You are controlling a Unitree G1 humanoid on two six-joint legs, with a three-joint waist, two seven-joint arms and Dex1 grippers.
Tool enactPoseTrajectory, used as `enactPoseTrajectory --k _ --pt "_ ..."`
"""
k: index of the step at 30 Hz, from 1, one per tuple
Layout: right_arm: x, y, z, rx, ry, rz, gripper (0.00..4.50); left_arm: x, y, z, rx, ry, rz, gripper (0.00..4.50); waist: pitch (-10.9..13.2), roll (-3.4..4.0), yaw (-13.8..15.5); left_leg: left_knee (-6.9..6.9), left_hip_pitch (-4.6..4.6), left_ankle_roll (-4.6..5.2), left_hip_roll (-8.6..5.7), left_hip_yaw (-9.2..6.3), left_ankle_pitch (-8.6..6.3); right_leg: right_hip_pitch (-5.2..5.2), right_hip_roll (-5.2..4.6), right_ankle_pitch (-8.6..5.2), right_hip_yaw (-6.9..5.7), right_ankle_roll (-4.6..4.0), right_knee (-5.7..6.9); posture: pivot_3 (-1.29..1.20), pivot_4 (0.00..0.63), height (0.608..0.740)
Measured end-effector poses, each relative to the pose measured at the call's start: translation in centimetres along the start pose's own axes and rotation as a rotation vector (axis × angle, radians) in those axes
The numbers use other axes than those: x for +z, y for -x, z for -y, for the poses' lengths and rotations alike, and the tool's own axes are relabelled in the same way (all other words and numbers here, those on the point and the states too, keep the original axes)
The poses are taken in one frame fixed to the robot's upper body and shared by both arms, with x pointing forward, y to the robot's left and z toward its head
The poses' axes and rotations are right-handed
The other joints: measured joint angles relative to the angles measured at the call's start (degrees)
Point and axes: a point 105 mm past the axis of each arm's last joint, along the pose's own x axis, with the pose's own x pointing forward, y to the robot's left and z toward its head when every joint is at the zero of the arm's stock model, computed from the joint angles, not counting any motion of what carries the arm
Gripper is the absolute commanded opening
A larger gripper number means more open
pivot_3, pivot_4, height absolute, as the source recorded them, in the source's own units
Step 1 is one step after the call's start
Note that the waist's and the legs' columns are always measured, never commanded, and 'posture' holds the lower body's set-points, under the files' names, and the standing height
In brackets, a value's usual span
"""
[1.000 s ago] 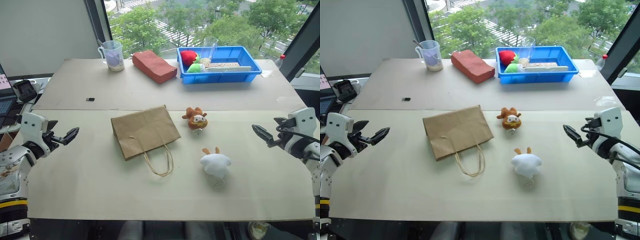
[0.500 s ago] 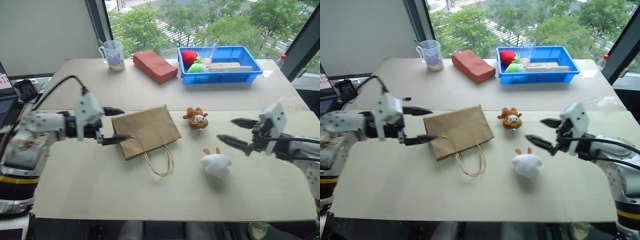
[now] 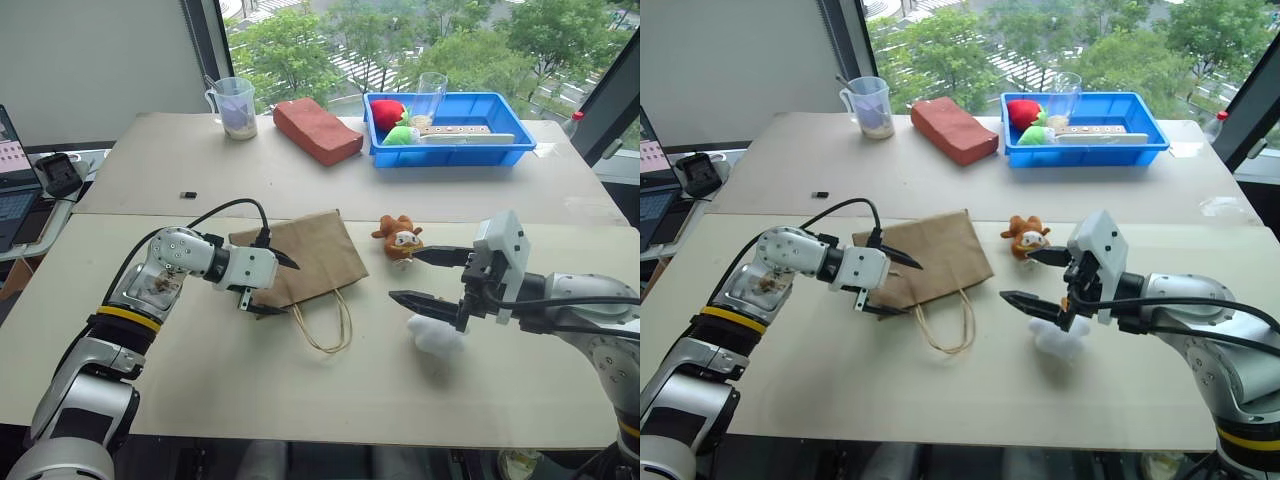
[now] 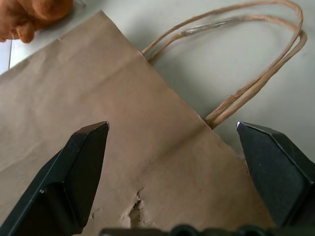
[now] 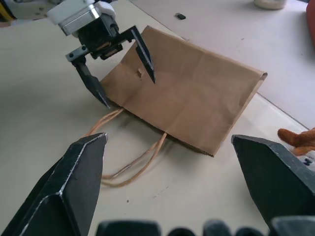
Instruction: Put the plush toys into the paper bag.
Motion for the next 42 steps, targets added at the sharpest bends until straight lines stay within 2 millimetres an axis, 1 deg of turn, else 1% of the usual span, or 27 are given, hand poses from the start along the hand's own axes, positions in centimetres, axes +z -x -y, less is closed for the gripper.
enactPoseTrajectory --k 5,7,14,22,26,32,37,42 --pt "0.9 0.0 -1.3 0.051 0.003 0.006 4.50 0.3 -0.9 -0.2 -0.003 -0.029 0.021 4.43 0.0 0.00 -0.1 0.02 0.05 0.00 0.00 -0.02 0.00 0.02 0.00 0.00 0.00 0.00 0.05 0.00 0.150 0.740" --pt "1.0 0.0 -1.4 0.053 0.004 0.007 4.50 0.4 -1.2 -0.2 -0.008 -0.033 0.030 4.43 0.0 -0.01 -0.1 0.02 0.05 0.00 0.00 -0.03 0.00 0.02 0.00 0.00 0.00 0.00 0.06 0.00 0.150 0.740" --pt "0.9 0.3 -1.1 0.027 0.007 -0.011 4.50 0.7 -0.9 -0.6 -0.033 -0.046 0.029 4.43 0.0 0.00 -0.1 0.02 0.04 0.00 0.00 -0.04 0.00 0.01 0.00 0.00 -0.01 0.00 0.06 0.00 0.150 0.740" --pt "1.0 0.3 -1.2 0.024 0.010 -0.008 4.50 0.9 -1.5 -0.2 -0.052 -0.077 0.036 4.43 0.0 -0.01 -0.1 0.03 0.04 0.00 -0.01 -0.05 0.01 0.02 0.00 0.00 -0.01 0.00 0.07 0.00 0.150 0.740" --pt "1.0 0.3 -1.1 0.017 0.011 -0.008 4.50 0.8 -2.0 0.2 -0.073 -0.095 0.019 4.43 0.0 -0.01 -0.1 0.03 0.04 0.00 0.00 -0.06 0.00 0.01 0.00 0.00 -0.02 0.00 0.07 0.00 0.150 0.740" --pt "1.0 0.3 -1.1 0.012 0.011 -0.008 4.50 0.4 -2.5 1.3 -0.103 -0.077 0.026 4.43 0.0 -0.01 -0.1 0.03 0.04 0.00 0.00 -0.07 0.00 0.02 0.00 0.00 -0.03 0.00 0.07 0.00 0.150 0.740" --pt "1.2 0.3 -1.0 0.010 0.018 -0.005 4.50 1.0 -2.8 1.5 -0.116 -0.111 0.037 4.43 0.0 -0.01 -0.1 0.04 0.04 0.00 0.00 -0.06 0.01 0.02 0.00 0.00 -0.02 0.00 0.07 0.00 0.150 0.740" --pt "1.3 0.3 -0.9 0.006 0.022 -0.003 4.50 1.8 -3.8 1.8 -0.122 -0.113 0.073 4.43 0.0 0.00 -0.1 0.04 0.05 0.00 0.00 -0.06 0.01 0.03 0.00 0.00 -0.02 0.00 0.07 0.00 0.150 0.740"
